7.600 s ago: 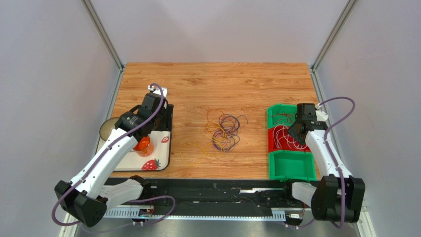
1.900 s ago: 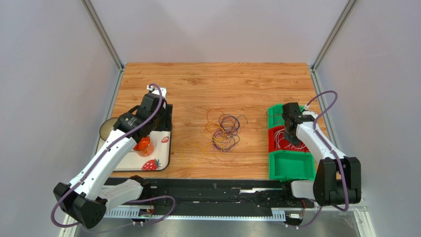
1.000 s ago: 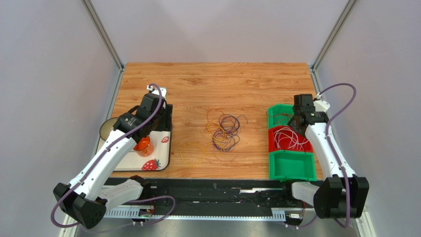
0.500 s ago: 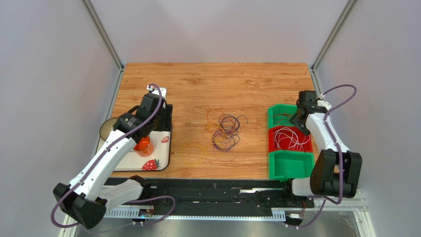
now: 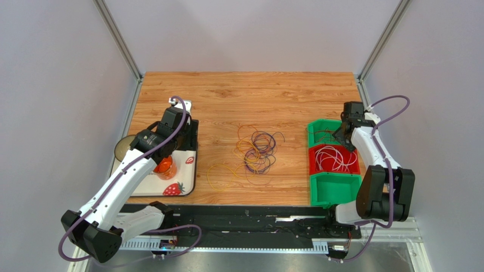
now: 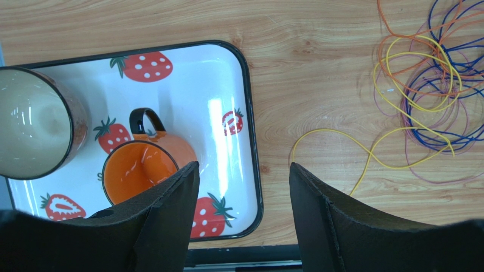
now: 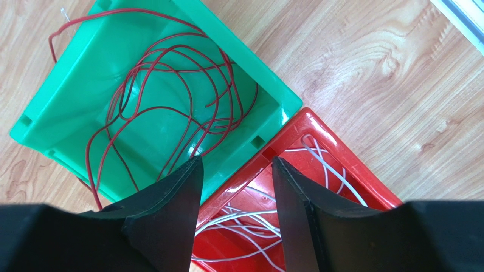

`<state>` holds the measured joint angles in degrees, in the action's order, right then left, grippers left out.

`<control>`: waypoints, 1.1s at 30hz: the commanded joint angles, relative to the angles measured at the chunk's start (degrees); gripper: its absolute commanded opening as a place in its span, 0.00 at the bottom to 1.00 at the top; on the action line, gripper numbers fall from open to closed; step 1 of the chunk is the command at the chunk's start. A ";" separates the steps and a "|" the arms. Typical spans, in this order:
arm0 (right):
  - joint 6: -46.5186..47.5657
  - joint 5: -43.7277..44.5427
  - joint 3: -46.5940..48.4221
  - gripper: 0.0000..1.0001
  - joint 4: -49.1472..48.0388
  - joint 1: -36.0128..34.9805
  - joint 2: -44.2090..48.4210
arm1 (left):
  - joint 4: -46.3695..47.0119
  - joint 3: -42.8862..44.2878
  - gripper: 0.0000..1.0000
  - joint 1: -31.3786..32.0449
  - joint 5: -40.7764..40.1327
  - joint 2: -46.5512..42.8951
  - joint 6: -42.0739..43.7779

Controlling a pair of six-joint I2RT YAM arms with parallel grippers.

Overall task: Untangle the cables
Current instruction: Move the bin to the center of the board.

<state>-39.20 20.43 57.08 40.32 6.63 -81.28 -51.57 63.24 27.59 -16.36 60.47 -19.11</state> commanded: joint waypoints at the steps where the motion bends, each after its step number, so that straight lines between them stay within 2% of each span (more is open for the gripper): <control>1: -1.41 -2.31 1.19 0.52 -3.05 0.40 -1.95 | 0.95 -0.05 0.68 -0.26 0.45 -0.88 1.10; 7: -2.28 -5.21 1.46 0.45 -3.23 0.40 -3.10 | 1.03 0.04 0.68 -0.26 0.45 -0.79 1.18; 15: -2.98 -7.85 0.32 0.46 -2.87 0.40 -2.31 | 1.03 0.04 0.68 -0.26 0.45 -0.79 1.18; 22: -4.04 -13.65 -0.48 0.45 -4.89 0.31 -5.91 | 1.03 0.04 0.68 -0.26 0.45 -0.96 1.18; 33: -6.94 -14.36 3.03 0.13 -5.69 0.31 -8.98 | 1.03 0.04 0.68 -0.26 0.36 -1.05 1.18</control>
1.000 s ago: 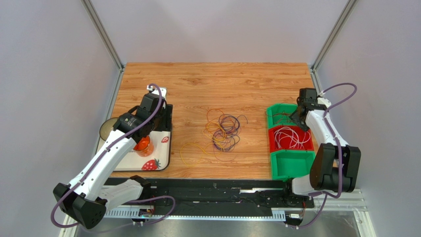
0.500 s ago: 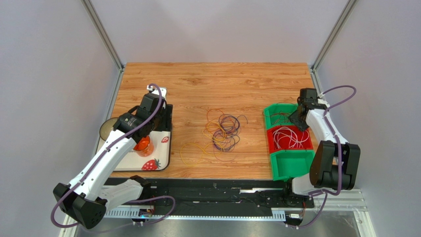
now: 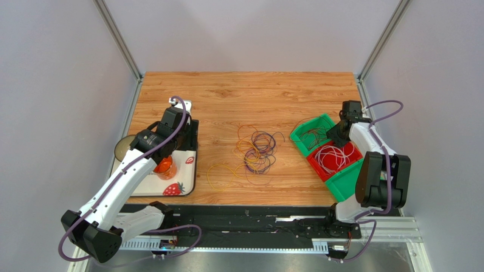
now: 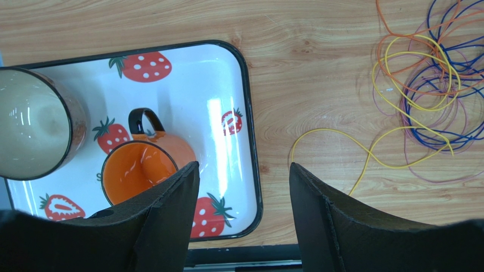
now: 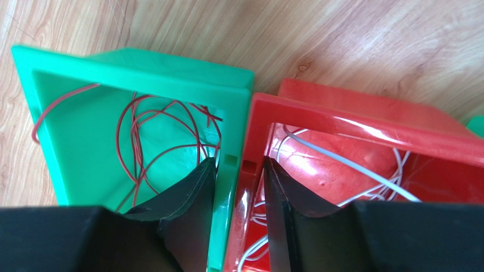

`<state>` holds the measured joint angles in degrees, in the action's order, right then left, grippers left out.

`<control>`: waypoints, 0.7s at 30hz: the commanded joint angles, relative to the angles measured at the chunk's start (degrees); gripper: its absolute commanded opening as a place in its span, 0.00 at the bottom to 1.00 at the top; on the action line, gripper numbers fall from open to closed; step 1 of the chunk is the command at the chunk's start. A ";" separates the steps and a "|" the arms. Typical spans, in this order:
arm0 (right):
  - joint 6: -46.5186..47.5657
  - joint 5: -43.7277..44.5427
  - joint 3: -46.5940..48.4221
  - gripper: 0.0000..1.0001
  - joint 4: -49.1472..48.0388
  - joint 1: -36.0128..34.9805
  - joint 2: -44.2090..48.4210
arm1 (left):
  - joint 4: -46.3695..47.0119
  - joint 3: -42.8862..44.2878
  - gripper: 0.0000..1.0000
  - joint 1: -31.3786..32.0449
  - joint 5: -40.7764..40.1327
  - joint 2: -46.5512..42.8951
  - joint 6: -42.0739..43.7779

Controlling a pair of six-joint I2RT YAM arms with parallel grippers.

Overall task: Untangle the cables
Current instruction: Move the bin to the center of the board.

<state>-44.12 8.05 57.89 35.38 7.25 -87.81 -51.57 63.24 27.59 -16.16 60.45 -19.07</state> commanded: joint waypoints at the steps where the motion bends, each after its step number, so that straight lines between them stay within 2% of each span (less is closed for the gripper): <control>1: -2.55 -1.90 2.58 0.11 -0.75 -0.30 -2.80 | 1.03 0.04 0.68 -0.26 0.17 -1.03 1.14; 5: -5.88 -2.86 4.42 0.00 -1.01 -0.30 -4.82 | 1.03 0.04 0.68 -0.26 0.25 -0.94 1.14; 12: -16.51 -4.10 10.13 0.00 2.85 0.13 -8.69 | 1.03 0.04 0.68 -0.26 -0.18 -0.86 1.14; 18: -32.85 -9.52 13.65 0.00 6.81 0.84 -10.89 | 1.03 0.04 0.68 -0.26 -0.18 -0.68 1.14; 21: -41.12 -13.41 11.12 0.00 3.15 0.49 -10.28 | 0.95 0.13 0.68 -0.26 -0.27 -0.77 1.14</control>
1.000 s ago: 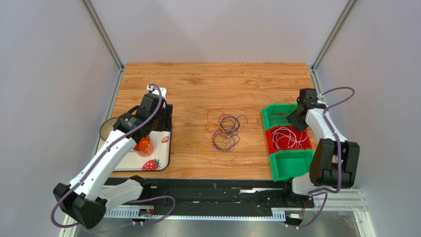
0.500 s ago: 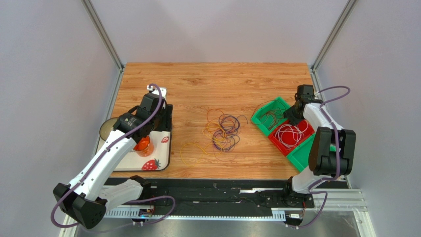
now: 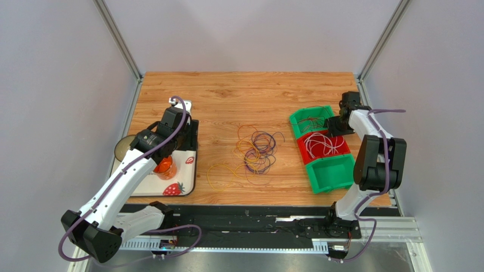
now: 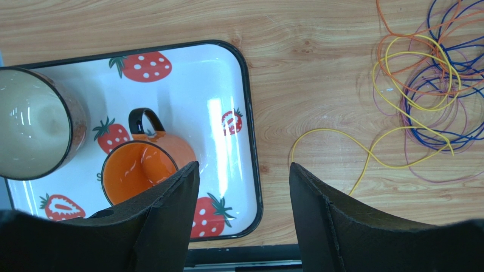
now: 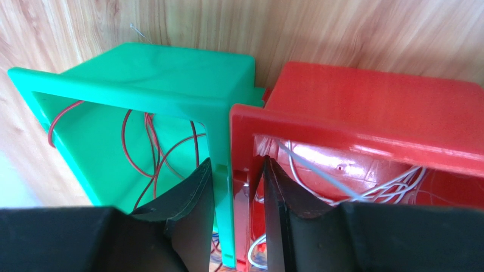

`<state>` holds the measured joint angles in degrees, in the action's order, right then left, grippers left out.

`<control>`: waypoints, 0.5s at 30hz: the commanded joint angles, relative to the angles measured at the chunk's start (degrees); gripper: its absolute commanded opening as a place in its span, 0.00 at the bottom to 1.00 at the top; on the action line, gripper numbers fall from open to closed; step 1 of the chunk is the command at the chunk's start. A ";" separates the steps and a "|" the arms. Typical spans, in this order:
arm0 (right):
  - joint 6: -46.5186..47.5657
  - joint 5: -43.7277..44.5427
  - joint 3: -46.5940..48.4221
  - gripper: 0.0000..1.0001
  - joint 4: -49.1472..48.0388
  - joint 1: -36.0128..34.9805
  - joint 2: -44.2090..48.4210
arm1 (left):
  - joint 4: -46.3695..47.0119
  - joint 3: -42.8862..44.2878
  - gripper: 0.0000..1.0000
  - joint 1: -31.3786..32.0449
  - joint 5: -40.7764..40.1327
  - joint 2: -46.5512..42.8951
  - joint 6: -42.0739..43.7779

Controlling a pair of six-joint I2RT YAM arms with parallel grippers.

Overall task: Untangle the cables
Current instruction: Move the bin to the center of the board.

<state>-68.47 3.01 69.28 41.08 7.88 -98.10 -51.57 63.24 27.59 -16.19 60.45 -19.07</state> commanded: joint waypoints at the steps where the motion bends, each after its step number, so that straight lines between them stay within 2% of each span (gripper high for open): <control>1: -18.53 -8.80 -0.89 0.00 -3.45 -0.41 0.54 | 0.86 0.04 0.68 -0.26 -0.34 -0.85 1.05; 2: -21.85 -8.55 -1.42 0.00 -4.33 -0.76 1.76 | 0.95 0.13 0.68 -0.26 -0.43 -0.86 1.05; 5: -24.08 -6.61 -0.90 0.00 -5.31 -2.43 2.48 | 0.86 0.04 0.68 -0.26 -0.43 -0.94 1.05; 9: -24.87 -5.47 2.09 0.00 -3.03 -4.80 0.91 | 0.86 0.04 0.68 -0.26 -0.60 -1.47 1.05; 15: -25.14 -6.44 0.95 0.00 -5.93 -5.68 -0.60 | 0.86 0.13 0.68 -0.26 -0.95 -1.73 0.97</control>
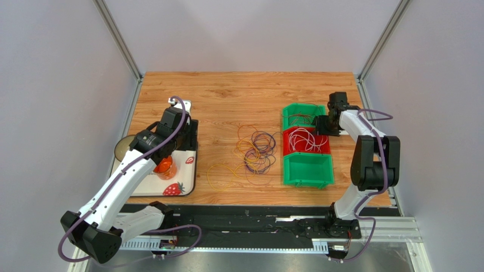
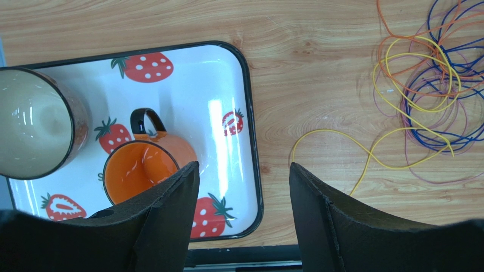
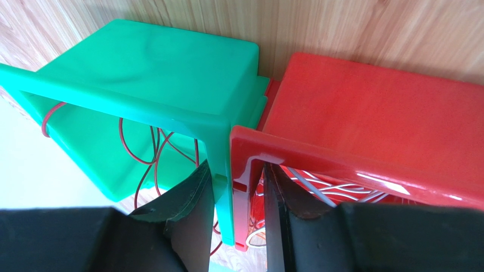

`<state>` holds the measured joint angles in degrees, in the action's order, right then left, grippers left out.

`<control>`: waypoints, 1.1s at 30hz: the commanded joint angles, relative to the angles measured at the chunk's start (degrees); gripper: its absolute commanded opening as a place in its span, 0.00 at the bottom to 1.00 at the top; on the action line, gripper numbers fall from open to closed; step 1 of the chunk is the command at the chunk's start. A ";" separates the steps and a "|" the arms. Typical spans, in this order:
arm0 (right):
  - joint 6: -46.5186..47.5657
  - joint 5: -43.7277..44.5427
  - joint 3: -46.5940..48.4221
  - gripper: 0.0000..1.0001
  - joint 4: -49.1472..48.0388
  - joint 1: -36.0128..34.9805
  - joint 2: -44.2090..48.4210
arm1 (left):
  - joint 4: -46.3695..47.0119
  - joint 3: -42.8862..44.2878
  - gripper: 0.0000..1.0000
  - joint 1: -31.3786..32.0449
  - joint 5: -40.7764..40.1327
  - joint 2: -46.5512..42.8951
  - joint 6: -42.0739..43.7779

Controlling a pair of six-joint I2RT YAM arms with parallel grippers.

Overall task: Untangle the cables
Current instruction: Move the bin to the center of the board.

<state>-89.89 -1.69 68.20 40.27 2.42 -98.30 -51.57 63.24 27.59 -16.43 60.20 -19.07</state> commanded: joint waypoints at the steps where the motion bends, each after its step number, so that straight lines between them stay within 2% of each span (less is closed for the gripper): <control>1: -2.76 -1.12 2.19 0.00 -5.12 -0.22 -0.14 | 0.77 0.04 0.68 -0.26 -0.80 -1.58 1.05; 6: 2.16 1.69 3.59 0.00 -5.65 -0.31 1.88 | 0.68 0.04 0.68 -0.26 -1.33 -2.02 1.05; 11: 12.08 4.68 10.01 0.00 -0.99 -0.66 -1.79 | 0.68 0.04 0.68 -0.26 -1.50 -2.37 0.96; 14: 14.21 5.29 11.78 0.00 -0.98 -1.01 -2.86 | 0.68 -0.05 0.68 -0.26 -1.50 -2.46 0.96; 33: 7.80 6.88 6.33 0.02 -1.78 0.57 -1.46 | 0.51 -0.14 0.68 -0.26 -1.59 -2.20 0.88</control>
<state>-79.50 2.92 75.00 41.36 1.98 -101.10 -51.59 63.24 27.59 -17.26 58.89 -19.07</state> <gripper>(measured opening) 0.342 0.680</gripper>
